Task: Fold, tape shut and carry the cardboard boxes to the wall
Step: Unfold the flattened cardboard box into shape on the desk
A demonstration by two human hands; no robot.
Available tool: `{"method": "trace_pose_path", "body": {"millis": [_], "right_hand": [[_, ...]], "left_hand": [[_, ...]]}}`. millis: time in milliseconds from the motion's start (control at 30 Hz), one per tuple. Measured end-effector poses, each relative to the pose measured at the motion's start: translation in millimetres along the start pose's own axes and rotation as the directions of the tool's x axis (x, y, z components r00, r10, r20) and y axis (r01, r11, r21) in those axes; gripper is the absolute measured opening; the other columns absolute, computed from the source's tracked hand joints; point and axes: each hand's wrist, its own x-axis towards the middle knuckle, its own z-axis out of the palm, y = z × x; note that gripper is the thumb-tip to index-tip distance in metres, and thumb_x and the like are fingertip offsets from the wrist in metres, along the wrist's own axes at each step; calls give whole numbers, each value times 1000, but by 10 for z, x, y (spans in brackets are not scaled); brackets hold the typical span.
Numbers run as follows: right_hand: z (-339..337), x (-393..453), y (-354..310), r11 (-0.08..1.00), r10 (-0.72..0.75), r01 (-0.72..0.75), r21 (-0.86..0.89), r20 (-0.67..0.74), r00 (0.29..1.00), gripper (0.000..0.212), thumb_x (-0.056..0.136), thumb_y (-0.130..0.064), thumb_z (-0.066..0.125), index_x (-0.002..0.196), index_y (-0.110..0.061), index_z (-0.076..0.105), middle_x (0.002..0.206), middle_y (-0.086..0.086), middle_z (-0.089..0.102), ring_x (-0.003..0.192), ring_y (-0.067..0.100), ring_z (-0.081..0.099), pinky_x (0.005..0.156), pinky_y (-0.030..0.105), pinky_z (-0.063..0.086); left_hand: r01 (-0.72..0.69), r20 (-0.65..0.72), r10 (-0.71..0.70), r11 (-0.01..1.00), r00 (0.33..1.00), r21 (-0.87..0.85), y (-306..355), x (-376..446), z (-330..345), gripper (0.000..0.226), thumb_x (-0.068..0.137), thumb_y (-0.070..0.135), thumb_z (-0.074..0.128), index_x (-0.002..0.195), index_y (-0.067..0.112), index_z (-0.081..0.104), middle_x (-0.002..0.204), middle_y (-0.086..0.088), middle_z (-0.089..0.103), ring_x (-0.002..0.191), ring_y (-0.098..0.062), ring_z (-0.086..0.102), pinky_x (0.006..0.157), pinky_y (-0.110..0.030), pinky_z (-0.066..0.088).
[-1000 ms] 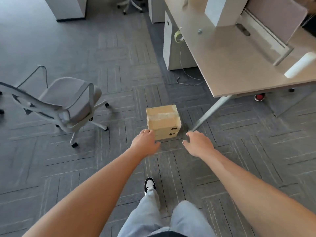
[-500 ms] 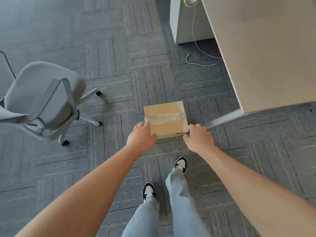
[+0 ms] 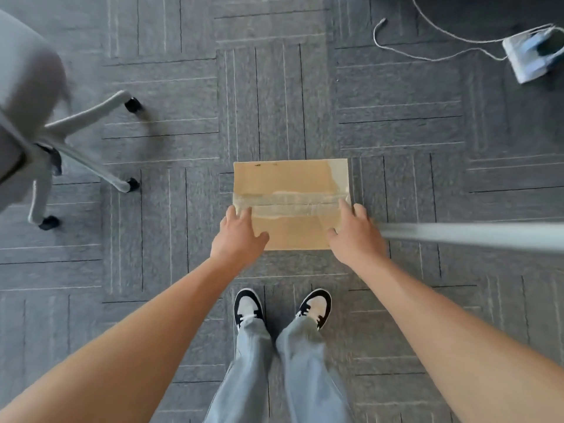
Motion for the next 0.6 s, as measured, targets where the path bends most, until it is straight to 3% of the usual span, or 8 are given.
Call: {"method": "trace_pose_path", "body": {"millis": [133,200,267,333,367,433,600], "right_hand": [[269,469,27,996,69,-68,63,-14,998,75,104,-47,54,166,-34,14,173,11,10,148,42,36,108,51,49],[391,610,22,991,102,-101,85,-10,995,76,104,-49,54,166,-38,12,174,13,6,151,43,33,106,51,52],[497,699,2,986,122,-121,111,-1,993,81,103,-51,57,166,-41,8,171,14,14,137,40,50,85,43,58],[570,751,-13,985,118,-113,127,-31,993,84,101,-52,59,166,-39,8,161,15,28,102,27,59,56,29,42],[578,759,-31,983,123,-115,145,-49,991,86,100,-53,61,167,-37,8,155,14,33,92,21,54,51,26,34],[550,753,-81,975,149,-133,180,-81,985,90,98,-55,64,167,-36,9,145,12,39,85,18,52,52,27,36],[196,543,-270,967,189,-161,199,-133,973,89,95,-58,66,165,-37,16,144,12,41,99,28,62,71,31,44]], "left_hand": [[62,33,-61,997,998,-44,-124,485,299,102,92,48,72,165,35,2,172,-13,-7,155,-37,18,106,-52,47],[95,50,-93,995,994,-40,-201,692,407,115,86,49,79,164,39,-5,171,-15,-11,151,-42,28,104,-52,52],[118,39,-116,990,993,-76,-251,825,457,117,84,48,82,162,40,-5,169,-17,2,133,-44,50,95,-55,57],[107,22,-105,982,994,-154,-254,905,467,109,85,42,82,163,37,5,156,-19,28,107,-36,62,87,-51,60],[106,9,-107,974,994,-201,-249,928,451,104,86,39,82,162,37,12,148,-17,36,97,-31,62,84,-47,60],[99,-26,-109,961,994,-259,-237,948,387,97,85,37,83,160,36,21,141,-14,43,90,-26,61,81,-42,60],[48,-106,-81,957,991,-288,-156,785,27,96,80,39,85,157,35,28,141,-12,45,112,-33,61,94,-50,58]]}}
